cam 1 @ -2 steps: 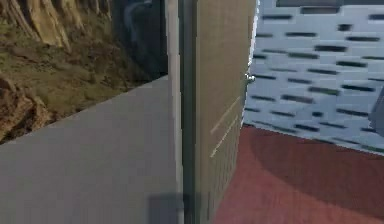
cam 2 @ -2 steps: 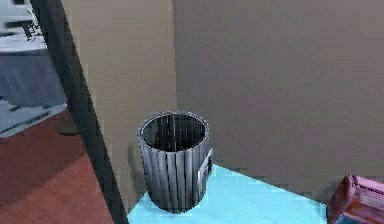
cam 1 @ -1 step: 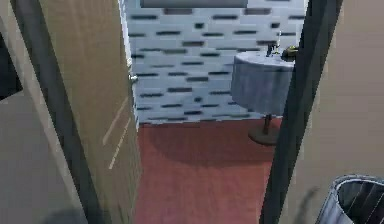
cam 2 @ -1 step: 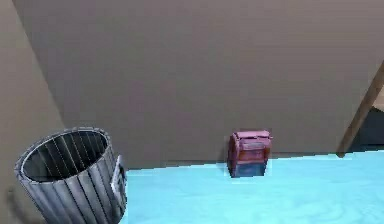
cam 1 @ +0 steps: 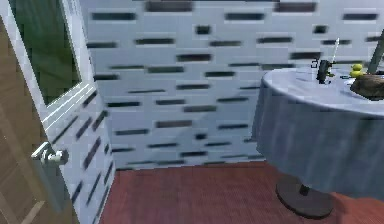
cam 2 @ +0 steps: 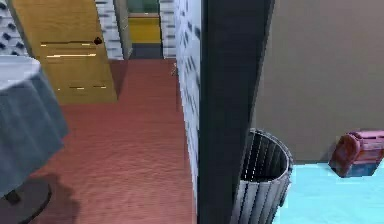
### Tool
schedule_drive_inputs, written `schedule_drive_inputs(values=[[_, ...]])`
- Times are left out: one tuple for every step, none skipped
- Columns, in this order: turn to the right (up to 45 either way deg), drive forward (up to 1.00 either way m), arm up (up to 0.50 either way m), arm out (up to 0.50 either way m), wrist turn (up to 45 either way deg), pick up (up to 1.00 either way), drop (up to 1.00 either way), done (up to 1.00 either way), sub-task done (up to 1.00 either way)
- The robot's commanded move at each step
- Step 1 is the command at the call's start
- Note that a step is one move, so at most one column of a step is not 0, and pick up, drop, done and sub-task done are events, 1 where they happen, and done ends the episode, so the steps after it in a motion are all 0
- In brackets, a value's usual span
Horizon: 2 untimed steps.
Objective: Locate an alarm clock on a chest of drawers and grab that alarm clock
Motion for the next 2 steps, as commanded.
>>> schedule_drive_inputs(values=[[30.0, 0.00, 0.00, 0.00, 0.0, 0.00, 0.00, 0.00, 0.00], [0.0, 0.05, 0.00, 0.00, 0.0, 0.00, 0.00, 0.00, 0.00]])
